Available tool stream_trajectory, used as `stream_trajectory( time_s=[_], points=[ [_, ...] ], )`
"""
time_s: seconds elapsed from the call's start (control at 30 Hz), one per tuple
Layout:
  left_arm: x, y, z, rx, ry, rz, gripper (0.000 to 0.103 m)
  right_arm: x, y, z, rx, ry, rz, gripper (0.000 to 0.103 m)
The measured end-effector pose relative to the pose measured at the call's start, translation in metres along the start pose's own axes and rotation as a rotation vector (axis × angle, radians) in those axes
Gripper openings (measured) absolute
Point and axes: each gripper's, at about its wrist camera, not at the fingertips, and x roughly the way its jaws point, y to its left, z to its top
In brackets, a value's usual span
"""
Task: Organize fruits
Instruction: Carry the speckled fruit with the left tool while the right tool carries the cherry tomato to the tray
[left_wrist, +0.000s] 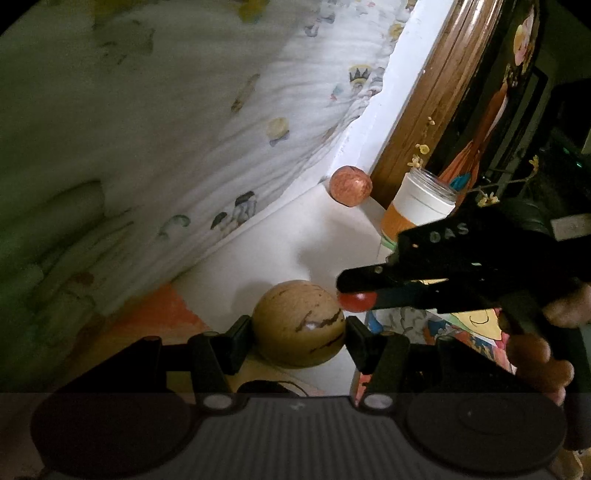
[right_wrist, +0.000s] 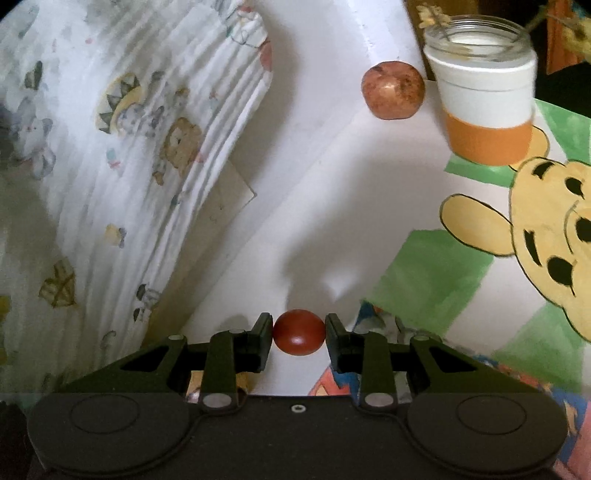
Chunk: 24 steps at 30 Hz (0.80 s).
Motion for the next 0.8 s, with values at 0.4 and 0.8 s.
stream_trajectory(
  time_s=[0.4, 0.8],
  points=[
    [-0.021, 0.001, -0.002, -0.027, -0.007, -0.05, 0.059, -0.051, -0.003, -0.03, 0.025, -0.073, -0.004, 0.033],
    [-0.076, -0.015, -0.005, -0.007, -0.047, -0.124, 0.059, -0.12, 0.005, -0.072, 0.026, -0.159, -0.019, 0.033]
  ],
)
